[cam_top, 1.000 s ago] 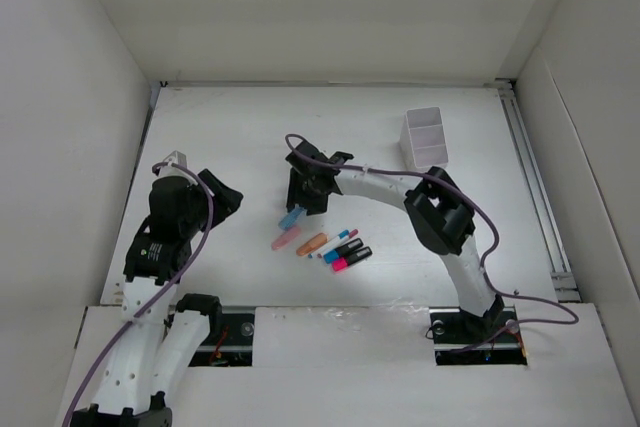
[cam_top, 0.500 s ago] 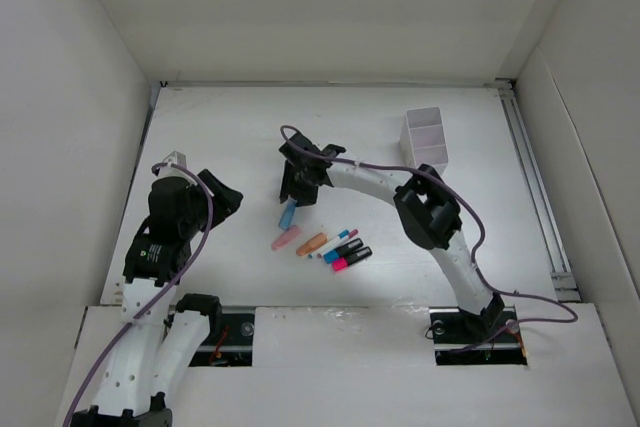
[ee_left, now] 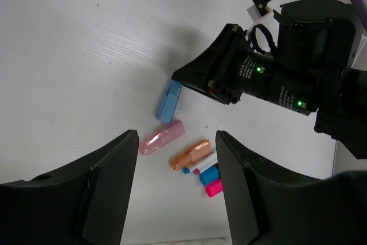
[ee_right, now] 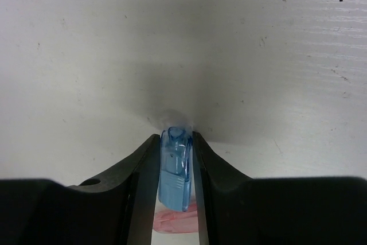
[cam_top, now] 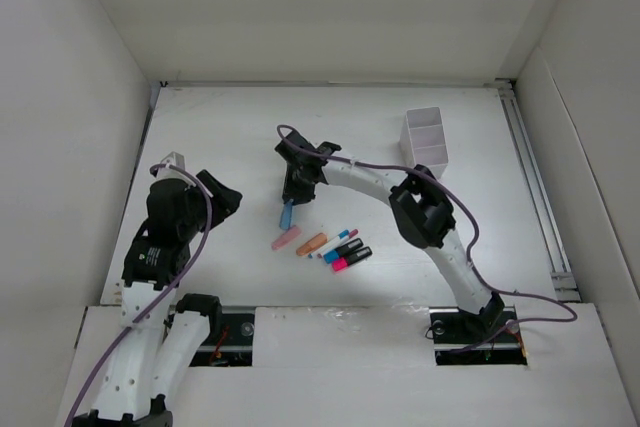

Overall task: Sort the stationery into containers
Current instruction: Pick up the pen from the center of the board.

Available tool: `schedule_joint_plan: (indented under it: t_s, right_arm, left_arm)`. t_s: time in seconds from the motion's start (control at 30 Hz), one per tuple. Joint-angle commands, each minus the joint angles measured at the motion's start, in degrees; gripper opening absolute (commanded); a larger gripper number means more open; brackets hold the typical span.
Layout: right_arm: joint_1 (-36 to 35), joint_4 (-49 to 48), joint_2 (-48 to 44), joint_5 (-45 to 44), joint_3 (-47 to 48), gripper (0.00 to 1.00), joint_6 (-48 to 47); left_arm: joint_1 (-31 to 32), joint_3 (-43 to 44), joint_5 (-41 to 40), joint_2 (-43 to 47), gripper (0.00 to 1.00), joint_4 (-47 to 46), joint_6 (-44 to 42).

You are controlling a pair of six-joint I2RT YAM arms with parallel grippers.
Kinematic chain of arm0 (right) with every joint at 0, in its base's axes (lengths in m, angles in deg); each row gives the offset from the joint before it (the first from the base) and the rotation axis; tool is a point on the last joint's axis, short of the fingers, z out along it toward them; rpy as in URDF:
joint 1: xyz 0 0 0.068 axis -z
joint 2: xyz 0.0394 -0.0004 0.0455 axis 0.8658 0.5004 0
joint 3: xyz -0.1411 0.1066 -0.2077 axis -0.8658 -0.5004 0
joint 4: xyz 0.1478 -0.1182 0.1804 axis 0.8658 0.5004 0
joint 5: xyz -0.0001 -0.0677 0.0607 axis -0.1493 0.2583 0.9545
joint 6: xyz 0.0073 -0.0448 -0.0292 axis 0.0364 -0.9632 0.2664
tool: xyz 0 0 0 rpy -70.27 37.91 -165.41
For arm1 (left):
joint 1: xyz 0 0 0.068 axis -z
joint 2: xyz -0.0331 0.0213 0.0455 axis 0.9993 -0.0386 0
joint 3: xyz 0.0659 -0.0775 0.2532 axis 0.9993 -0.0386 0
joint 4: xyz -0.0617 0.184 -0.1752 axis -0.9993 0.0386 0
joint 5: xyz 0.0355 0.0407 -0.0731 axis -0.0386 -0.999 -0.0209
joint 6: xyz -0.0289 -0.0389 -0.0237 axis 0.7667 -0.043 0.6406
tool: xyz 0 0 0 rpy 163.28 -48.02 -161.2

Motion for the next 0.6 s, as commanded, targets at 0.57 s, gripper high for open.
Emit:
schedule_joint_plan:
  t_s: [0.57]
  right_arm:
    - [-1.6,9.4,5.9,-7.1,6.1,0.41,-2.4]
  left_arm:
    - [0.2,1.8,-4.9,1.2,0.53,0.2,-0.1]
